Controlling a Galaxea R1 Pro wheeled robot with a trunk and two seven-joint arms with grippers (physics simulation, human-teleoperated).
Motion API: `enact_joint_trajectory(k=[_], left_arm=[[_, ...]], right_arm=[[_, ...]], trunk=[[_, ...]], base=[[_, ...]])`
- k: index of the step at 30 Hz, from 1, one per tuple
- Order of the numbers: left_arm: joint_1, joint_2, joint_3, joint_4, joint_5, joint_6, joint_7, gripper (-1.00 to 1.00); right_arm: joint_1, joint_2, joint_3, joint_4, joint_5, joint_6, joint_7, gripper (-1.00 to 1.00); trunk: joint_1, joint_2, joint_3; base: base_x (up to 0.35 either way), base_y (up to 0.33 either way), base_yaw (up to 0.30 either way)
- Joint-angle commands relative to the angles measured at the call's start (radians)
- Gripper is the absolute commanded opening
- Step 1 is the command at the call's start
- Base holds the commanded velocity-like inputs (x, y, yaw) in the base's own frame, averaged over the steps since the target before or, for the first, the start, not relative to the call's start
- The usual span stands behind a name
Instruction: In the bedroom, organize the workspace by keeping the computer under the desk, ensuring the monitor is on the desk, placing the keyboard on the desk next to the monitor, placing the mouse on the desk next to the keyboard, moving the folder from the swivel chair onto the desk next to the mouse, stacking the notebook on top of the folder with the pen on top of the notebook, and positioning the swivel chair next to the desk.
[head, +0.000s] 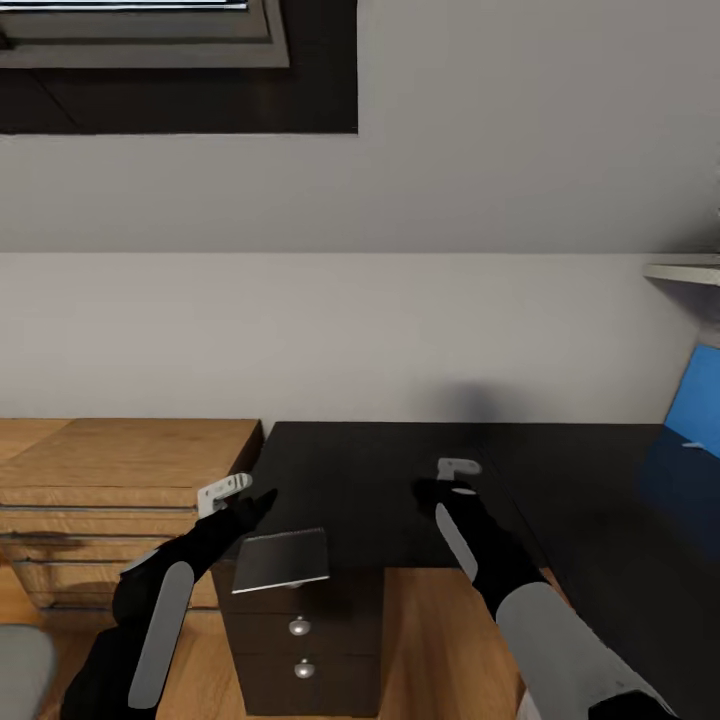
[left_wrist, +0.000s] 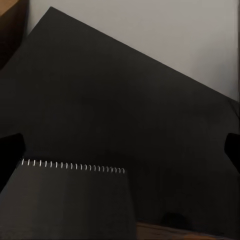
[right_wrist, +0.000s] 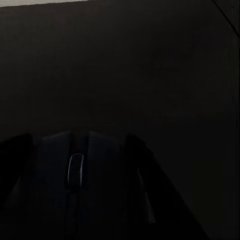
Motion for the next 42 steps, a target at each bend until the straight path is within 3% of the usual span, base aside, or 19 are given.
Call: enact_joint_trajectory(k=[1,5,8,15,16,18,42], left_arm=[[-0.001,-0.001,0.001,-0.001,0.01,0.006,0.005,1.0],[-0.001,-0.001,0.0,-0.001,0.01,0.007,0.005,1.0],[-0.001,-0.001,-0.001,-0.001,0.01,0.007,0.005,1.0],[-0.001,-0.001,-0.001,-0.001,0.01,0.007,0.005,1.0],[-0.001,-0.001,-0.001,-0.001,0.01,0.007,0.005,1.0],[-0.001,-0.001,-0.001,-0.001,0.01,0.007,0.005,1.0],[-0.001,-0.001,0.0,0.004,0.01,0.011,0.005,1.0]], right_arm=[[0.041,-0.004,-0.003,-0.078,-0.011,0.024,-0.032,-1.0],[0.189,-0.023,-0.051,-0.381,-0.022,0.07,-0.071,-1.0],[0.215,-0.024,-0.056,-0.435,-0.025,0.086,-0.075,-1.0],[0.226,-0.019,-0.084,-0.47,-0.032,0.091,-0.076,-1.0],[0.227,-0.017,-0.113,-0.478,-0.055,0.09,-0.075,-1.0],[0.227,-0.018,-0.122,-0.48,-0.078,0.088,-0.075,-1.0],[0.227,-0.026,-0.125,-0.48,-0.085,0.086,-0.074,-1.0]], trunk=[[-0.001,-0.001,-0.001],[-0.001,-0.001,-0.001],[-0.001,-0.001,-0.001],[-0.001,-0.001,-0.001],[-0.001,-0.001,-0.001],[-0.001,-0.001,-0.001],[-0.001,-0.001,-0.001]], base=[[-0.334,0.0,0.0],[-0.334,0.0,0.0],[-0.334,0.0,0.0],[-0.334,-0.001,0.0],[-0.264,-0.178,0.0],[-0.21,-0.249,0.0],[0.015,-0.025,0.0]])
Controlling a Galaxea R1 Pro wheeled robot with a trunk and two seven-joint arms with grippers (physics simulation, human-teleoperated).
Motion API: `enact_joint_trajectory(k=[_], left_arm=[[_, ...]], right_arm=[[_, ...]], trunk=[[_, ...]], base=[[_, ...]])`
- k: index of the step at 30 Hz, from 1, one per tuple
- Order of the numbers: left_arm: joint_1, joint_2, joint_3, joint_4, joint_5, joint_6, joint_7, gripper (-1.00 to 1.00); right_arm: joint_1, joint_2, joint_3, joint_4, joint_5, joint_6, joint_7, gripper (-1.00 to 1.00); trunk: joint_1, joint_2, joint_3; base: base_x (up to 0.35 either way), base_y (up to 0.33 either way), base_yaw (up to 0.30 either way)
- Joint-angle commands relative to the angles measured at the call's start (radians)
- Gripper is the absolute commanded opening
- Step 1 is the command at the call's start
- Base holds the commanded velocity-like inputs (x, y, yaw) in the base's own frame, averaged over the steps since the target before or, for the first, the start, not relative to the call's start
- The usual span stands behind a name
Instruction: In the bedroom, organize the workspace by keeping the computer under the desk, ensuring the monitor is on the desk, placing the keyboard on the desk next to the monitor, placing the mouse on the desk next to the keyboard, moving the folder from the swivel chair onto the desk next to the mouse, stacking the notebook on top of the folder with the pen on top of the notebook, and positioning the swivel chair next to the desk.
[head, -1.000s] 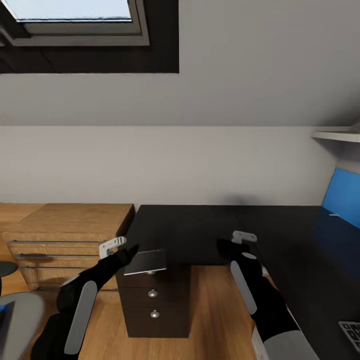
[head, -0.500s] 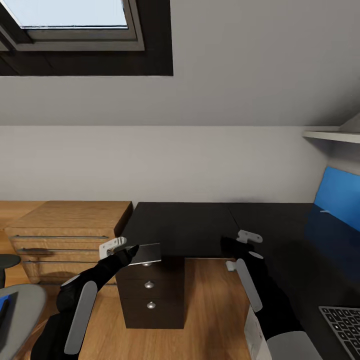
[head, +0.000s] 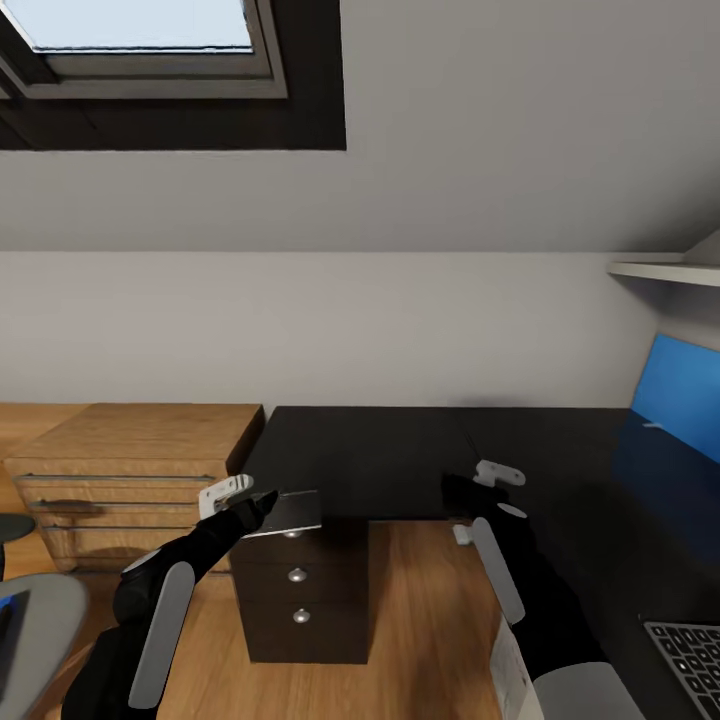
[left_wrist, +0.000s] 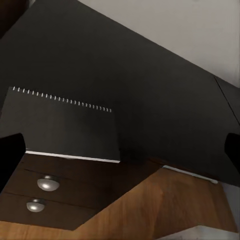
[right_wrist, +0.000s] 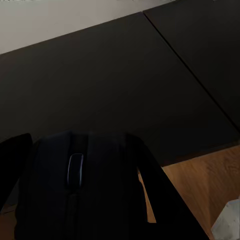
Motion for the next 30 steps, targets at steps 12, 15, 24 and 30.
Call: enact_joint_trajectory(k=[12,15,24,30], left_arm=[[-0.001,-0.001,0.001,0.0,0.011,0.006,0.005,1.0],[-0.001,-0.001,0.0,0.0,0.011,0.006,0.005,1.0],[-0.001,-0.001,0.0,0.0,0.01,0.006,0.005,1.0],[-0.001,-0.001,0.0,0.0,0.01,0.006,0.005,1.0]], right_arm=[[-0.001,-0.001,0.0,0.0,-0.011,0.003,-0.011,-1.0],[-0.001,-0.003,0.0,-0.001,-0.011,0.002,-0.011,-1.0],[-0.001,-0.029,0.0,0.0,-0.01,0.002,-0.011,-1.0],[-0.001,-0.044,0.001,0.003,-0.01,0.002,-0.009,-1.0]], trunk=[[0.0,-0.001,-0.001],[0.0,-0.001,-0.001],[0.0,-0.001,0.001],[0.0,-0.001,0.006]], base=[[0.3,0.0,0.0],[0.159,0.0,0.0],[0.027,0.0,-0.032],[0.001,0.0,-0.196]])
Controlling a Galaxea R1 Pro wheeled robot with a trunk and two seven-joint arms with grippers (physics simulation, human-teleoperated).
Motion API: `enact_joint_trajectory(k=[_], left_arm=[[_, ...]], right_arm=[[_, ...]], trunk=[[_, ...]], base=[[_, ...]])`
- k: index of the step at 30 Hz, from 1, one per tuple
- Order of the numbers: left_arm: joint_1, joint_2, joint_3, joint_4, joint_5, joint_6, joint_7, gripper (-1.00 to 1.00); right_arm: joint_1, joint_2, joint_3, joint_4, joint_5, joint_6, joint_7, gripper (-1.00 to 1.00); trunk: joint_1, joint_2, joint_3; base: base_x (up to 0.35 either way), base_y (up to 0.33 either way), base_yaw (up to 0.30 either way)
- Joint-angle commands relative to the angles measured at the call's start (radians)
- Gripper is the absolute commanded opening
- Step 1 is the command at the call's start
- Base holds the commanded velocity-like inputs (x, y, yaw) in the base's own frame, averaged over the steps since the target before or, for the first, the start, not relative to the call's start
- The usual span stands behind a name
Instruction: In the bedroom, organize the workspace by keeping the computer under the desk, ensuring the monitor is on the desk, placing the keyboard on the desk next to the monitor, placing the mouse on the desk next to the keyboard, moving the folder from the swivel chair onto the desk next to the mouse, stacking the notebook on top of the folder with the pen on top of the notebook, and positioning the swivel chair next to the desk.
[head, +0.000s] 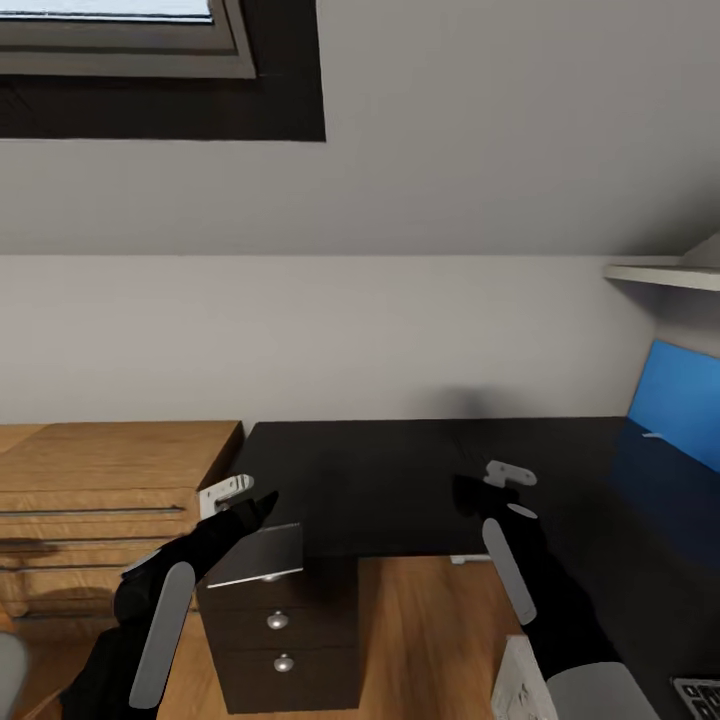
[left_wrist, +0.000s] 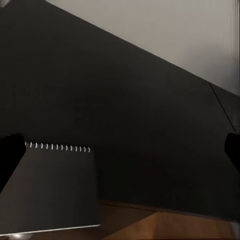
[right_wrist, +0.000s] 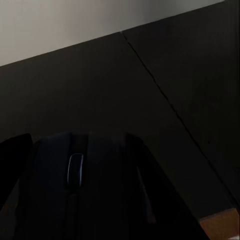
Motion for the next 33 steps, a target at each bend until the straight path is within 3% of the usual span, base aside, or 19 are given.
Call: enact_joint_trajectory(k=[1,10,22,33], left_arm=[[-0.001,-0.001,0.002,-0.001,0.011,0.006,0.005,1.0],[-0.001,-0.001,0.002,-0.001,0.011,0.006,0.005,1.0],[-0.001,-0.001,0.002,-0.001,0.012,0.007,0.005,1.0],[-0.001,-0.001,0.002,-0.001,0.012,0.007,0.005,1.0]], right_arm=[[-0.001,-0.001,0.002,-0.001,-0.011,0.002,-0.009,-1.0],[-0.001,-0.007,0.002,0.004,-0.012,0.002,-0.007,-1.0],[-0.001,-0.006,0.004,0.005,-0.011,0.002,-0.01,-1.0],[-0.001,-0.007,0.001,0.005,-0.012,0.002,-0.013,-1.0]], trunk=[[0.0,-0.001,0.0],[0.0,-0.001,0.009],[0.0,-0.001,0.01],[0.0,-0.001,0.012]], base=[[0.0,0.0,-0.225],[0.0,0.0,-0.224],[0.0,0.0,-0.023],[0.0,0.0,-0.227]])
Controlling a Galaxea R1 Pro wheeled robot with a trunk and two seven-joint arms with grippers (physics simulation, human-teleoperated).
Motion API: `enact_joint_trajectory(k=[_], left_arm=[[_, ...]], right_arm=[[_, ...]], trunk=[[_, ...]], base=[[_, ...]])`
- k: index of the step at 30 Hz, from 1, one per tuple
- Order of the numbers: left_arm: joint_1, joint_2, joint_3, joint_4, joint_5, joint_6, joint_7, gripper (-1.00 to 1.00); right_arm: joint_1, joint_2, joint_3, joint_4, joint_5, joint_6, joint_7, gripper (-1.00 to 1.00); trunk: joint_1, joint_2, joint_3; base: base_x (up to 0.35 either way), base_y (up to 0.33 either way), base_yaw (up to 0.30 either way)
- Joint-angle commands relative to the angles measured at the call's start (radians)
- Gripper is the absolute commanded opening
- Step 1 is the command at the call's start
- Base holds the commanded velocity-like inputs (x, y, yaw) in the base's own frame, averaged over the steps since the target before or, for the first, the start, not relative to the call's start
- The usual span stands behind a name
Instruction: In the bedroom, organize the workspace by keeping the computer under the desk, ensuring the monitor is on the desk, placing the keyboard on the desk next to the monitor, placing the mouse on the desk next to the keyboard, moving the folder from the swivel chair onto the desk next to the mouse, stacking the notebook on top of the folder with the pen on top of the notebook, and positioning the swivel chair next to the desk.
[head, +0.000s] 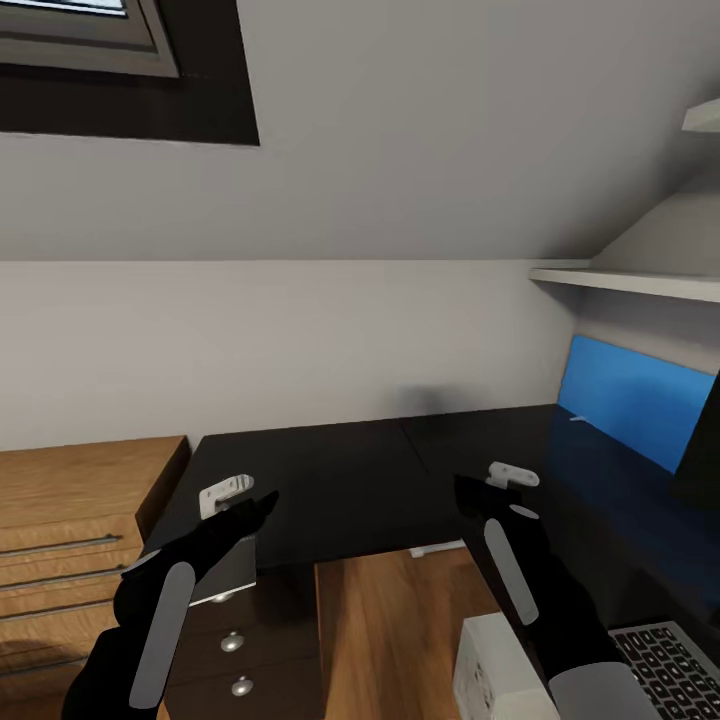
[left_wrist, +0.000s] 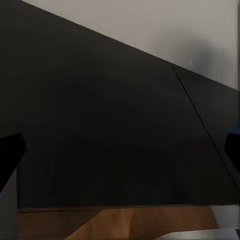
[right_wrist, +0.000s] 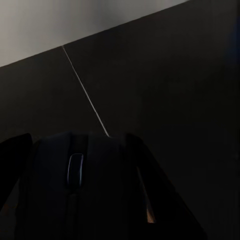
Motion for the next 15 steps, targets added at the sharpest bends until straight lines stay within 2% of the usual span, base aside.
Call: enact_joint_trajectory(k=[1,4,5,8,11,12,13,15], left_arm=[[-0.001,-0.001,0.002,-0.001,0.011,0.006,0.005,1.0],[-0.001,-0.001,0.002,-0.001,0.011,0.006,0.005,1.0],[-0.001,-0.001,0.002,-0.001,0.011,0.006,0.005,1.0],[-0.001,-0.001,0.002,-0.001,0.011,0.006,0.005,1.0],[-0.001,-0.001,0.002,-0.001,0.011,0.006,0.005,1.0],[-0.001,-0.001,0.002,-0.001,0.011,0.006,0.005,1.0],[-0.001,-0.001,0.002,-0.001,0.011,0.006,0.005,1.0],[-0.001,-0.001,0.002,-0.001,0.011,0.006,0.005,1.0]], right_arm=[[-0.001,0.0,0.002,-0.001,-0.011,0.002,-0.01,-1.0],[-0.001,-0.001,0.002,0.0,-0.009,0.003,-0.011,-1.0],[-0.001,-0.024,0.006,0.006,0.006,0.003,-0.006,-1.0],[-0.002,-0.052,0.003,0.054,0.018,0.003,-0.005,-1.0],[-0.005,-0.119,0.002,0.104,0.022,0.004,-0.004,-1.0],[-0.005,-0.131,0.001,0.11,0.022,0.004,-0.004,-1.0],[-0.007,-0.172,-0.001,0.138,0.021,0.006,-0.004,-1.0],[-0.012,-0.194,-0.005,0.171,0.02,0.009,-0.005,-1.0]], trunk=[[0.0,-0.001,-0.001],[0.0,-0.001,-0.001],[0.0,-0.001,-0.001],[0.0,-0.001,-0.001],[0.0,-0.001,-0.001],[0.0,-0.001,-0.001],[0.0,-0.001,-0.001],[0.0,-0.001,-0.001]], base=[[0.0,0.0,-0.049],[0.0,0.0,-0.005],[0.0,0.0,0.0],[0.0,0.0,0.0],[0.0,0.0,0.0],[0.0,0.0,0.0],[0.0,0.0,0.0],[0.0,0.0,0.0]])
